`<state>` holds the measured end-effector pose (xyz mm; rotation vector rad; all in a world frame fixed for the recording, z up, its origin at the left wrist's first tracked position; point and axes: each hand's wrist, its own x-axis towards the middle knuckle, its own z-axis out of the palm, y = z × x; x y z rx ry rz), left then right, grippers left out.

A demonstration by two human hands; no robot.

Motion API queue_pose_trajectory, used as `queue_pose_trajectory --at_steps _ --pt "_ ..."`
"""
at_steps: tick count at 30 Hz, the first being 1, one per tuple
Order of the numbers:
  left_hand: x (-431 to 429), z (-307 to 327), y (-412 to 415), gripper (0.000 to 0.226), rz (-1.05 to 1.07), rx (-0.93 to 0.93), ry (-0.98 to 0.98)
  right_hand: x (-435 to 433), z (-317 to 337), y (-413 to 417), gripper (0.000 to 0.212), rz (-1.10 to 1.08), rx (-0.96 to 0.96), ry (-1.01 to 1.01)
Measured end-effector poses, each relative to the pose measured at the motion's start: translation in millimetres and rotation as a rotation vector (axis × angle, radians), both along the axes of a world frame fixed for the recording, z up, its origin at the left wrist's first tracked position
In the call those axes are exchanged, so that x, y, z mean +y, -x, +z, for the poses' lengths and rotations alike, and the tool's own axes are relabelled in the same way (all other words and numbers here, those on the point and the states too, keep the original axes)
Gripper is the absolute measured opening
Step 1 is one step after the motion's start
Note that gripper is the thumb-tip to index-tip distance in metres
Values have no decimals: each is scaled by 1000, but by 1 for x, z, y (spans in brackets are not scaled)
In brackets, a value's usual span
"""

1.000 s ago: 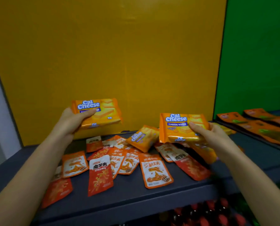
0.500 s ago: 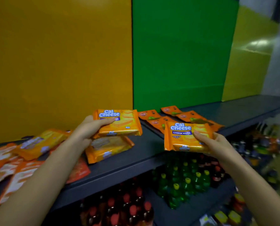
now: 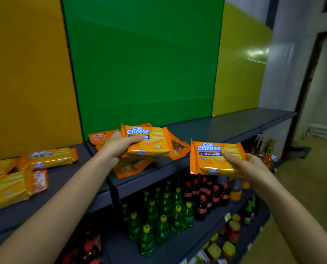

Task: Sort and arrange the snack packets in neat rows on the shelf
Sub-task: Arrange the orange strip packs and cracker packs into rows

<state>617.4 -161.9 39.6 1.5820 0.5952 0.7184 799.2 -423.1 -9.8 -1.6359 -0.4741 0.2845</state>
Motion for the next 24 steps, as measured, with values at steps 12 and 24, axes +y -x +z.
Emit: queue_pose_trajectory --at_steps 12,24 --pt "26 6 -198 19 -11 61 -49 26 10 -173 46 34 -44 2" --pt "55 -15 -321 30 178 171 39 102 6 -299 42 259 -15 37"
